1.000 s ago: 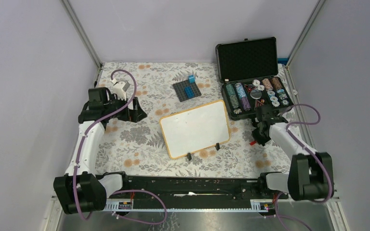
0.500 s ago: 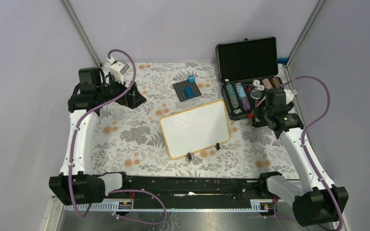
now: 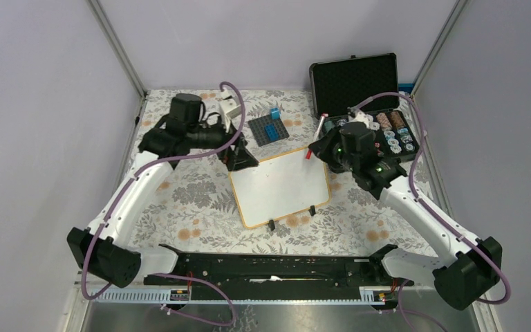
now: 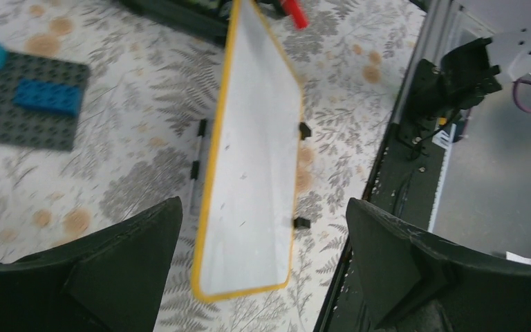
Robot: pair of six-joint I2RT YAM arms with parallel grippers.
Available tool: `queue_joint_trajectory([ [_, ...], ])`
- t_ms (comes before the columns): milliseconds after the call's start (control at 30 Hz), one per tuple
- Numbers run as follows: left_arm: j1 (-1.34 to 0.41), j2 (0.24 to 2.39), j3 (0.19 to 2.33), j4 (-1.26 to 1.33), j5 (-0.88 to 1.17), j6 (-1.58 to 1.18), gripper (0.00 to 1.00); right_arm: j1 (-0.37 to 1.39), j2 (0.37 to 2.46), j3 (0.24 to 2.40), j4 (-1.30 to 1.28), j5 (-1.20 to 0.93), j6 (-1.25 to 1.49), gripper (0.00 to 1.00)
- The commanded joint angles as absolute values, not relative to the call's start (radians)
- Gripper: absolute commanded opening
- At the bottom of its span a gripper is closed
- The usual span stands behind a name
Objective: Write a sentence on the whiteboard
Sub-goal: Pass from the right arm to the left
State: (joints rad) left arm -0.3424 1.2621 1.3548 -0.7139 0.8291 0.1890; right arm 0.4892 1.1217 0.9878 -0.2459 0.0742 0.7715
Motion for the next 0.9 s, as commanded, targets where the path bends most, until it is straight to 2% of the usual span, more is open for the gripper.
queue_joint_trajectory([
  [0,-0.438,1.290,1.374,-0.540,0.779,0.082,0.98,0.611,1.154,1.048,-0.145,0.206,0.867,0.00],
  [267,-0.587,1.344,1.390,-0.443,0.579,0.012,0.90,0.766,1.208,1.155,-0.150,0.384,0.899,0.00],
  [700,-0.652,1.357,1.378,-0.393,0.464,-0.043,0.75,0.875,1.243,1.189,-0.172,0.460,0.961,0.00],
  [800,-0.664,1.369,1.379,-0.393,0.444,-0.044,0.70,0.891,1.250,1.191,-0.165,0.463,0.968,0.00],
  [867,-0.664,1.371,1.380,-0.393,0.434,-0.046,0.64,0.900,1.253,1.194,-0.165,0.466,0.968,0.00],
])
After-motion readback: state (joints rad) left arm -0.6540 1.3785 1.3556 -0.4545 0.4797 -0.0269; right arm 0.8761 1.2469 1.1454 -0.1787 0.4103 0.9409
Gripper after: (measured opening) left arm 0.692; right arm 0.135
